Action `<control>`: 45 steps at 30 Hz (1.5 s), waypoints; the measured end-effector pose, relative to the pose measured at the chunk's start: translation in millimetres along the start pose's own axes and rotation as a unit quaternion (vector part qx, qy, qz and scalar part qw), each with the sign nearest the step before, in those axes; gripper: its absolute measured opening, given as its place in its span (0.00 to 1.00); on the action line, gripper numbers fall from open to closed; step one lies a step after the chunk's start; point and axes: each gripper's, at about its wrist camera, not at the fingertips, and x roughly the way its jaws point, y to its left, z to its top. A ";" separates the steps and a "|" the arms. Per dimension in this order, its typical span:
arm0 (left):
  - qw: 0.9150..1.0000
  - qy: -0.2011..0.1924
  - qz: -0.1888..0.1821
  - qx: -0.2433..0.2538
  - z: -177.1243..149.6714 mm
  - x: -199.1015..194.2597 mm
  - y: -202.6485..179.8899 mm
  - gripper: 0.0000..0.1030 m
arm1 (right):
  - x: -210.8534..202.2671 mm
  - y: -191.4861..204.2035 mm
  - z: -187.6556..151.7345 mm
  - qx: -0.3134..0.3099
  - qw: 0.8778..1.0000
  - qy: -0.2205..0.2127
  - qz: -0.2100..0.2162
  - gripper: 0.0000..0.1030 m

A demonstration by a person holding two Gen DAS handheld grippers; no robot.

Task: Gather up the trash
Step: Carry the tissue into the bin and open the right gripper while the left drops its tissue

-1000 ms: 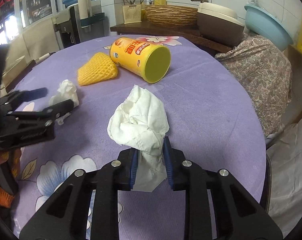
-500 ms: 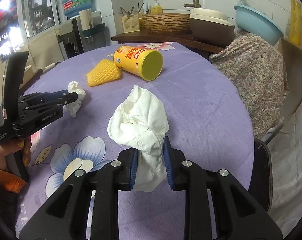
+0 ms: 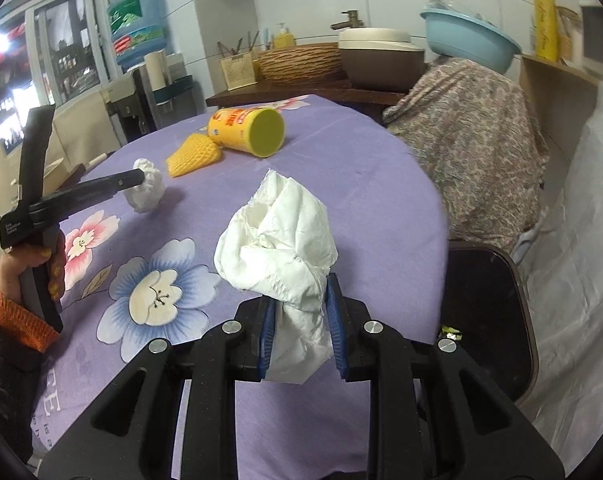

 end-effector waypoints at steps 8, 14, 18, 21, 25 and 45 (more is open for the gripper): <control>0.998 -0.002 -0.042 0.048 -6.8 -13.8 -48.6 0.16 | -18.2 -41.2 -17.4 0.039 0.999 -0.009 -0.020 0.23; 0.993 0.003 -0.089 0.075 -13.3 -23.3 -91.8 0.16 | -25.0 -58.0 -26.1 0.058 0.998 -0.017 -0.028 0.23; 0.990 0.006 -0.107 0.096 -13.7 -22.8 -120.5 0.15 | -28.9 -69.4 -29.6 0.069 0.997 -0.022 -0.033 0.22; 0.987 0.009 -0.120 0.103 -14.3 -21.2 -139.2 0.15 | -31.8 -79.3 -31.0 0.078 0.996 -0.026 -0.038 0.22; 0.984 0.010 -0.138 0.116 -13.5 -18.7 -166.4 0.15 | -36.4 -94.0 -33.1 0.088 0.994 -0.030 -0.050 0.22; 0.971 0.023 -0.186 0.150 -8.6 3.8 -253.6 0.15 | 37.3 -206.0 -69.6 0.168 0.975 0.040 -0.136 0.33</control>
